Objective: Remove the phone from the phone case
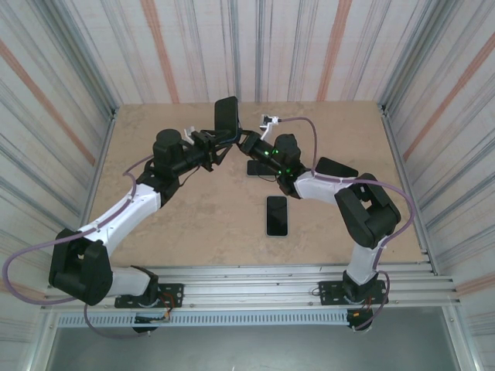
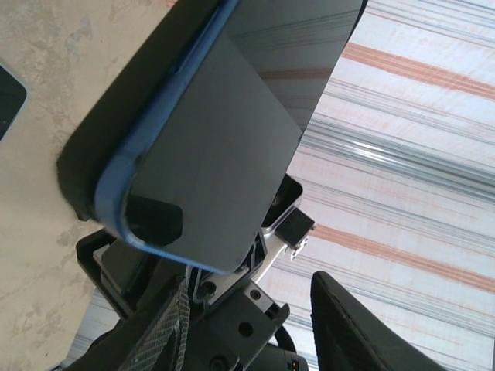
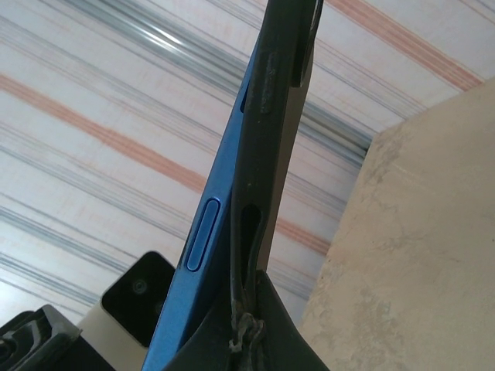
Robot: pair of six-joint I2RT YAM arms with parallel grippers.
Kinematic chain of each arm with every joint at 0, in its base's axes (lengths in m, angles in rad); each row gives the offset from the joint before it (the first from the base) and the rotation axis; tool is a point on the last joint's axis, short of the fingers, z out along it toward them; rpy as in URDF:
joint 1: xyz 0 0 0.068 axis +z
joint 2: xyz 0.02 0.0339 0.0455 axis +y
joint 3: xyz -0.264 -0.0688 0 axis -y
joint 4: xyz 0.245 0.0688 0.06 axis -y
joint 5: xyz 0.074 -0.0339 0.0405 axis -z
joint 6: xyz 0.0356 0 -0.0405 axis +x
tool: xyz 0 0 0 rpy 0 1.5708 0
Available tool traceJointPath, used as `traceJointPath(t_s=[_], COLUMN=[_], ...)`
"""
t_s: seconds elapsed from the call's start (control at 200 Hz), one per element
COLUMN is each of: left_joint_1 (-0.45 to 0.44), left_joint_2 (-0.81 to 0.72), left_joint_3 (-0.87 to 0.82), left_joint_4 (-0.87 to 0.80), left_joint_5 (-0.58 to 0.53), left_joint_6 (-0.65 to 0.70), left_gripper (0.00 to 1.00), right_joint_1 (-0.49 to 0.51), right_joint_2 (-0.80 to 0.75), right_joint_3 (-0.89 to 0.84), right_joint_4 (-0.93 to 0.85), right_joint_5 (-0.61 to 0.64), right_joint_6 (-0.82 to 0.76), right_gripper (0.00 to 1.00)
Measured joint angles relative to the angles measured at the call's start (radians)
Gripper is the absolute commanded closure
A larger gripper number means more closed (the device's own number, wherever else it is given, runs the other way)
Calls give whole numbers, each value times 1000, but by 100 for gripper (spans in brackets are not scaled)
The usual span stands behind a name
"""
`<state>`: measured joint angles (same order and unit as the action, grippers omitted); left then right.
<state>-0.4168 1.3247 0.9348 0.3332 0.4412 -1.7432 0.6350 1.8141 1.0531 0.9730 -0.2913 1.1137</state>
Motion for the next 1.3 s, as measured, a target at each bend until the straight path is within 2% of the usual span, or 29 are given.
traceJointPath(t_s=[0.23,0.621,0.751,1.007,1.303], left_joint_1=[12,34,34,36,37], left_joint_2=[6,26,39,61,90], left_joint_3=[0,0,8,40,95], left_joint_4=[3,8,7,7,0], left_joint_5=[4,-16,-34,-69,-77], left_joint_6=[0,2,3,3,4], left_gripper=[57,53,59,65,83], right_joint_1=[5,6,6,13,27], right_joint_2=[0,13,20,23,23], right_joint_3=[1,5,5,5,6], right_joint_4=[0,16,32,60,63], right_joint_5=[3,7,11,12,53], right_joint_6=[0,3,4,3,3], right_gripper=[97,97,97,97,97])
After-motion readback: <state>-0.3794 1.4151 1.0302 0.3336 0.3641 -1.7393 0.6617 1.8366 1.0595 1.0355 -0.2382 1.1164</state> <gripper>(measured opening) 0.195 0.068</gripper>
